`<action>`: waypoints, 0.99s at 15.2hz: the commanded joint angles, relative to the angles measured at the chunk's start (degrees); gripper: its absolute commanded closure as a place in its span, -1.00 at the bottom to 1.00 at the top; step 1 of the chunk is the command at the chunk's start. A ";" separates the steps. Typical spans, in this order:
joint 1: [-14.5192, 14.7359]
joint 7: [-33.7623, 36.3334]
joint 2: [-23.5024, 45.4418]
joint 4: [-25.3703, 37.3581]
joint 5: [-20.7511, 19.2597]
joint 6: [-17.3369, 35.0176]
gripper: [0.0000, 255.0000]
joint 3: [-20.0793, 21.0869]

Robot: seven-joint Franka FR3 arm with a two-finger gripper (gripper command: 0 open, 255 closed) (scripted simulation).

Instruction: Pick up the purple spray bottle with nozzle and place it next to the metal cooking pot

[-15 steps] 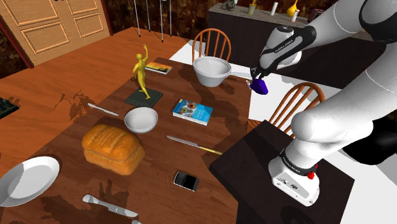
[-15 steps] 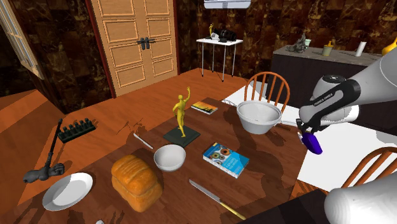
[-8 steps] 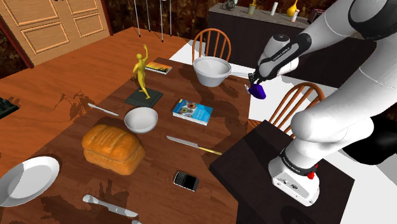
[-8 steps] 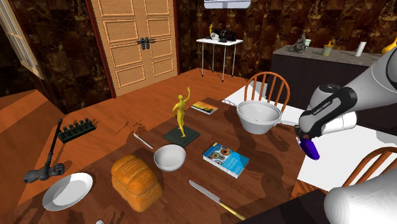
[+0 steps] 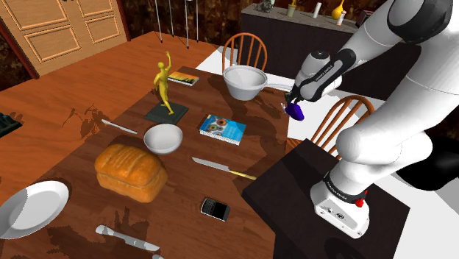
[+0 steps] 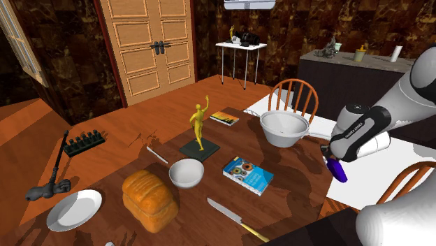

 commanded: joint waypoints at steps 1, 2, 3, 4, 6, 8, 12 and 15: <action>0.17 2.47 1.61 0.29 -3.02 1.37 1.00 -0.85; 0.44 4.00 2.51 0.52 -4.77 2.04 1.00 -1.43; 0.82 5.58 3.42 0.78 -6.55 2.70 1.00 -2.12; 1.30 7.19 4.35 1.07 -8.35 3.35 1.00 -2.91; 2.58 10.49 6.23 1.72 -11.95 4.67 1.00 -4.78; 4.22 13.84 8.16 2.47 -15.48 6.01 1.00 -6.98; 7.17 18.45 10.95 3.65 -20.06 8.00 1.00 -10.62; 7.19 18.43 10.95 3.64 -20.05 8.00 1.00 -10.64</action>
